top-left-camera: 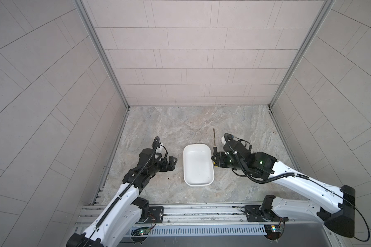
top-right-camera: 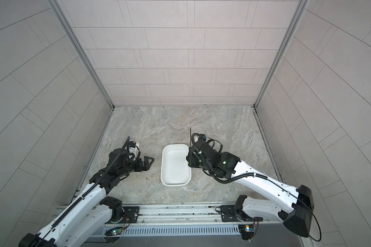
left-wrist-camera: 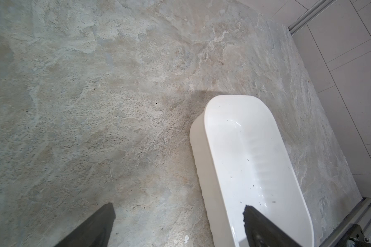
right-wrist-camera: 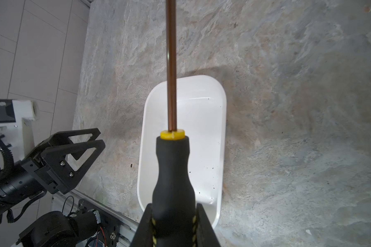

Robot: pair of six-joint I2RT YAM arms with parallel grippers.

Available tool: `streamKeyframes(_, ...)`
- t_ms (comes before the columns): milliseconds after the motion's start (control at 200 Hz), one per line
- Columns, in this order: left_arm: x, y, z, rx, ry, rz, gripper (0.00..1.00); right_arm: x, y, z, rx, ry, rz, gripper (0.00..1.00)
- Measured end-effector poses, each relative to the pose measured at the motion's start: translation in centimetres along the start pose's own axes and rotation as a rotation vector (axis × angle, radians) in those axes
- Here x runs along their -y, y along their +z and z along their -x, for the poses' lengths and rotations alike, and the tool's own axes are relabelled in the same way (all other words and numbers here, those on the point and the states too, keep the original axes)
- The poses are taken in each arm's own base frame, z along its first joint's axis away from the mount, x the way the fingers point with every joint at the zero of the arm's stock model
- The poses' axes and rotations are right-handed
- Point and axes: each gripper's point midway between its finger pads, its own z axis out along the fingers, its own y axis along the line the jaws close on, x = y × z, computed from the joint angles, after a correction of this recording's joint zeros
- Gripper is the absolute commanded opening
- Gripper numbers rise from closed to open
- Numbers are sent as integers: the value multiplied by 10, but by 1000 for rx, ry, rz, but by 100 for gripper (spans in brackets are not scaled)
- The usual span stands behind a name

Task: Put the screwdriver in the bin
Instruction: Place the screwdriver into the bin.

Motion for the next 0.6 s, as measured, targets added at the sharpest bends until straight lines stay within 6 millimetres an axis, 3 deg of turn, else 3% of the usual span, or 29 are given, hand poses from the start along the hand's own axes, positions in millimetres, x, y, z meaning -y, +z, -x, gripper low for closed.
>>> streamKeyframes(135, -1, 0, -1, -1, 0, 5, 100, -16, 25, -19, -34, -31, -61, 0)
streamKeyframes(285, -3, 0, -1, 0, 8, 13, 100, -21, 53, -39, -74, -68, -150, 0)
streamKeyframes(601, -6, -2, -2, 7, 17, 27, 100, -19, 77, -54, -123, -72, -237, 0)
